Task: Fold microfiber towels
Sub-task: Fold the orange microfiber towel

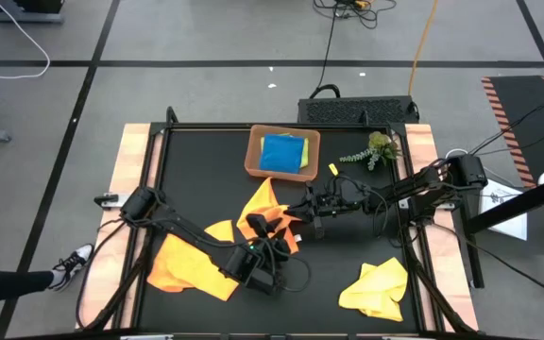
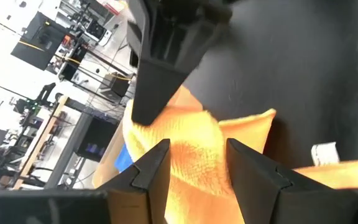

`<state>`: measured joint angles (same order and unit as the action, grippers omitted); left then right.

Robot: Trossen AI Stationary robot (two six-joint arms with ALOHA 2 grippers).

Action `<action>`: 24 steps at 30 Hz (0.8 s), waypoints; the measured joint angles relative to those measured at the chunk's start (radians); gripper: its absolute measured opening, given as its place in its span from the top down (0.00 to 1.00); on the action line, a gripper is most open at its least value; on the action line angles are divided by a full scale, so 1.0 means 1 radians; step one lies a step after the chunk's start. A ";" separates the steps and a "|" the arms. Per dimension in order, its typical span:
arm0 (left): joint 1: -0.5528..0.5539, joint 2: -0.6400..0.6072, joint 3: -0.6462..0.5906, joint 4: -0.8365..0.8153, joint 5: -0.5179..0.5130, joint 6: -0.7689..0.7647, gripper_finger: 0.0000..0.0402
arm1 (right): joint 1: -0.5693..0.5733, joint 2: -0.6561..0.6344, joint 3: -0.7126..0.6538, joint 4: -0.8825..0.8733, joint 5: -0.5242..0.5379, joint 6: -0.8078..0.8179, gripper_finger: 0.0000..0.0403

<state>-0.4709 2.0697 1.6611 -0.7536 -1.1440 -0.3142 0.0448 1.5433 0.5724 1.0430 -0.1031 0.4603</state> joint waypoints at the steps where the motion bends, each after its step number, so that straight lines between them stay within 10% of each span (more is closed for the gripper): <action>1: 0.000 0.000 0.000 -0.015 0.000 -0.009 0.62 | 0.000 0.000 0.000 0.000 -0.001 0.000 1.00; 13: 0.022 0.000 0.000 -0.068 0.075 -0.042 0.97 | 0.001 0.000 0.000 0.001 -0.002 0.000 1.00; 24: -0.023 -0.091 -0.001 -0.174 0.077 -0.074 0.99 | 0.001 0.000 -0.005 -0.051 -0.099 -0.346 0.85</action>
<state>-0.4935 1.9782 1.6604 -0.9275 -1.0667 -0.3882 0.0460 1.5433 0.5678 0.9925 -0.2018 0.1141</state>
